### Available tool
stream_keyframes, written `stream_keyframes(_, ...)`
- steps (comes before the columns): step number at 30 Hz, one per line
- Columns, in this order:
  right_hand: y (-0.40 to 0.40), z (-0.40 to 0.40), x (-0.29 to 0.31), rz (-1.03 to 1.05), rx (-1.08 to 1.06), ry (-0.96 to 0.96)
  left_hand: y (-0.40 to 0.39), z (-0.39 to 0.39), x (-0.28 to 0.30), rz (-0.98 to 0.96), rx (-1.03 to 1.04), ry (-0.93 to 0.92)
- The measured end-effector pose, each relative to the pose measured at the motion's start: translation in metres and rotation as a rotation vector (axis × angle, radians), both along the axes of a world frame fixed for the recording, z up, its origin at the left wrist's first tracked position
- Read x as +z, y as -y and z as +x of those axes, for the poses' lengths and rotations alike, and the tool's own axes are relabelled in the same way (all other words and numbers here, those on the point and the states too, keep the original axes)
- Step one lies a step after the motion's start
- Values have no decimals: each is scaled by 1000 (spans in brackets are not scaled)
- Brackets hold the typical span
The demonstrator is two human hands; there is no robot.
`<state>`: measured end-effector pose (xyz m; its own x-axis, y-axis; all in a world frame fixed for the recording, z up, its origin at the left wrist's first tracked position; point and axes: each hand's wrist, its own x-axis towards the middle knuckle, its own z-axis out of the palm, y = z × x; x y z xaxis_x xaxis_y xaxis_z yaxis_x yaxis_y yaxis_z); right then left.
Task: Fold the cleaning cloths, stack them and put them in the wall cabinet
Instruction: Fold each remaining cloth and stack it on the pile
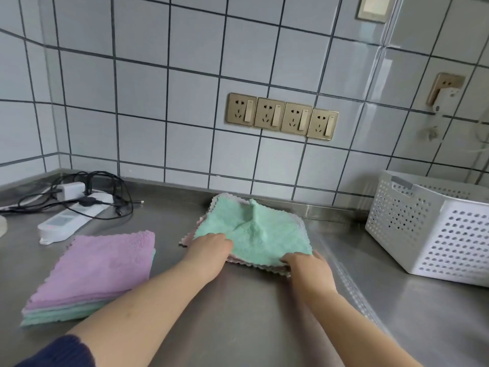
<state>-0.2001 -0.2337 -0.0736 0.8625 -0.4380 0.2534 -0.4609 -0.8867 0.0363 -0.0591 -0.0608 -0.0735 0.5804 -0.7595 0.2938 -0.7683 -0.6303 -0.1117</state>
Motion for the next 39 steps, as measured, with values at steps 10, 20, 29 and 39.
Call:
stream_keyframes(10, -4, -46, 49, 54, 177, 243, -38, -27, 64, -171, -129, -11)
stream_keyframes(20, -47, -130, 38, 404, 110, -171, -112, -104, 31, 156, -202, -407)
stream_keyframes(29, -51, -162, 39, 546, 60, -271, -130, -112, 36, 318, -96, -573)
stream_keyframes(39, -32, -120, 34, 587, -100, 212, -135, -89, 18, -500, 138, -703)
